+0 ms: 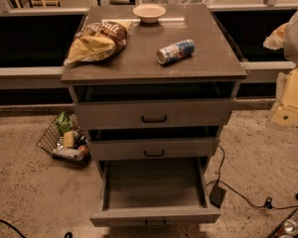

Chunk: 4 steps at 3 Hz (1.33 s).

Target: Close bottom drawer

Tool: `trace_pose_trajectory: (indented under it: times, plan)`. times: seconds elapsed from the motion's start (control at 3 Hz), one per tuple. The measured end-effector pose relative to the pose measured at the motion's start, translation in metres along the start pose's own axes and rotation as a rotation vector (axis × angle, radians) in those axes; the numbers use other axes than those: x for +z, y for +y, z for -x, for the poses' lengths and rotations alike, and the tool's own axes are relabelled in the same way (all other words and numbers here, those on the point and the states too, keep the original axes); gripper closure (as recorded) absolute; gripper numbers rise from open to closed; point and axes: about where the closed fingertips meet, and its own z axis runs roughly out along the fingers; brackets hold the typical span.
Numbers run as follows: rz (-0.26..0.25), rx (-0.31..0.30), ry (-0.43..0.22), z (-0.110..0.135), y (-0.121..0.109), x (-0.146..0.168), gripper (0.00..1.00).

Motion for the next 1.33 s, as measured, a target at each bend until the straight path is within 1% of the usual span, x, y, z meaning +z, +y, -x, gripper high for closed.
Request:
trace_pose_trajectory:
  times: [0.33,0.67,1.0,1.33]
  plan:
    - [0.000,0.000,0.000,0.000,0.000,0.000,0.00]
    - [0.055,-0.023,-0.012,-0.001,0.011,0.028,0.00]
    - [0.142,-0.043,-0.072,-0.001,0.037,0.077,0.00]
    - [0.255,-0.033,-0.154,0.000,0.081,0.142,0.00]
